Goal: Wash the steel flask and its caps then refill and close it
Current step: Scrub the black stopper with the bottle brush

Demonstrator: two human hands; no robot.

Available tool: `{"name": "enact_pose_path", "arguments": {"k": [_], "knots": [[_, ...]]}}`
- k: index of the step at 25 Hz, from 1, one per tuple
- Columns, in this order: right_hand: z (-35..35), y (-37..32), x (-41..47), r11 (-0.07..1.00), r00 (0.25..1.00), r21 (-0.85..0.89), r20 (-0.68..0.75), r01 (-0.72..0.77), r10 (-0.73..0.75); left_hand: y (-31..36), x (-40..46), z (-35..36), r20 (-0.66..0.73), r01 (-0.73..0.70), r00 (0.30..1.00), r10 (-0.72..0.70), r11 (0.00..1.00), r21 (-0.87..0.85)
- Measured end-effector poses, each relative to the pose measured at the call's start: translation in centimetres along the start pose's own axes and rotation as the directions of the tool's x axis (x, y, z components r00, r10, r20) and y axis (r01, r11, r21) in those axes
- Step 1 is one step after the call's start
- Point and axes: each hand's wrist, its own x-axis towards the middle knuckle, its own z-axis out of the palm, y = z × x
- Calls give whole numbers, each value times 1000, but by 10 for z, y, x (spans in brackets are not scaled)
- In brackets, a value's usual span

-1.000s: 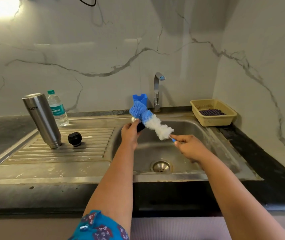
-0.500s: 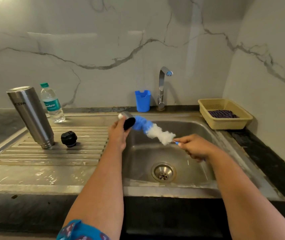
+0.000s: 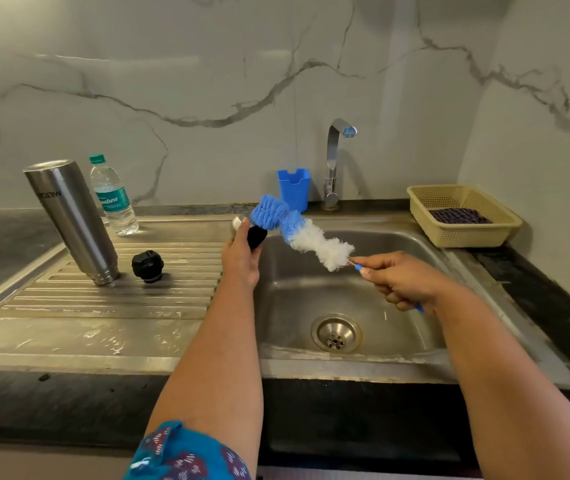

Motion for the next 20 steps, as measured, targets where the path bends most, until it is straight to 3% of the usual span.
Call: {"name": "enact_pose_path", "arguments": {"k": [4,7,11,14,18,20], "knots": [[6,-1,3,1000,996,0,-86,-1,1,-6,-4,7,55,51,997,-53,997,49],[2,1,1,999,999,18,-24,-28,28,-5,0,4,-1,1,1000,-1,1000,2],[-2,1,0,998,998,56,-45,-31,34,-6,-9,15,81,16,997,-21,998,67],[-9,0,-3,994,998,91,25,-58,56,-2,-5,12,1,-21,1000,21,1000,-12],[6,-2,1,998,996,55,-83,-18,22,-5,-14,20,74,72,994,-75,997,31],[1,-3,0,997,997,78,-69,-10,16,-6,-17,24,13,86,996,-87,993,82]]}}
